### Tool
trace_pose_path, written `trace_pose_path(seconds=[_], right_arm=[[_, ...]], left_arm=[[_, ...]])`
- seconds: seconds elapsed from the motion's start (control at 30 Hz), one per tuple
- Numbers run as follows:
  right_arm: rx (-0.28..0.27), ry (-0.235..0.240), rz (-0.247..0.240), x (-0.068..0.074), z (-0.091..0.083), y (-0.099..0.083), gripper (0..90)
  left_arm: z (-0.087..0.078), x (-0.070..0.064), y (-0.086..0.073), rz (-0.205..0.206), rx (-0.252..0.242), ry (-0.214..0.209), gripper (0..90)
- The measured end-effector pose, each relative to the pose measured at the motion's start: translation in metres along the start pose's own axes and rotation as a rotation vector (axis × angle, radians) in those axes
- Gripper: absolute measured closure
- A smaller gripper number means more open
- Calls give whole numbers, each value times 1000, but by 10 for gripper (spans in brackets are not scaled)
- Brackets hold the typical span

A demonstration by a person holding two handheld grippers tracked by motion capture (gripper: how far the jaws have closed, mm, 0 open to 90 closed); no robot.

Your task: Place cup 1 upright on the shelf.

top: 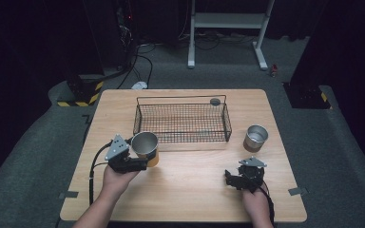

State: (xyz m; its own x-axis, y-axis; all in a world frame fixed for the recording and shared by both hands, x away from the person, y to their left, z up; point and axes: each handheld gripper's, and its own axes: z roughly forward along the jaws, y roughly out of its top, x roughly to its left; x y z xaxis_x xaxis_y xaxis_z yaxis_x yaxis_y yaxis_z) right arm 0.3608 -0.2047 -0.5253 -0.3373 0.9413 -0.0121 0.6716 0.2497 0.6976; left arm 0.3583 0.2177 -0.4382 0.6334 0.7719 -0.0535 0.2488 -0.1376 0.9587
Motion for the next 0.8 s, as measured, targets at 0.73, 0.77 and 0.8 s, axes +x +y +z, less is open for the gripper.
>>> trace_pose_path(seconds=[0.73, 0.77, 0.8], right_arm=[[0, 0, 0, 0, 0, 0, 84], [0, 0, 0, 0, 0, 0, 84], [0, 0, 0, 0, 0, 0, 84]], left_arm=[[16, 4, 19, 0, -11, -6, 133], [17, 4, 21, 5, -7, -8, 133], [17, 4, 21, 4, -8, -11, 133]])
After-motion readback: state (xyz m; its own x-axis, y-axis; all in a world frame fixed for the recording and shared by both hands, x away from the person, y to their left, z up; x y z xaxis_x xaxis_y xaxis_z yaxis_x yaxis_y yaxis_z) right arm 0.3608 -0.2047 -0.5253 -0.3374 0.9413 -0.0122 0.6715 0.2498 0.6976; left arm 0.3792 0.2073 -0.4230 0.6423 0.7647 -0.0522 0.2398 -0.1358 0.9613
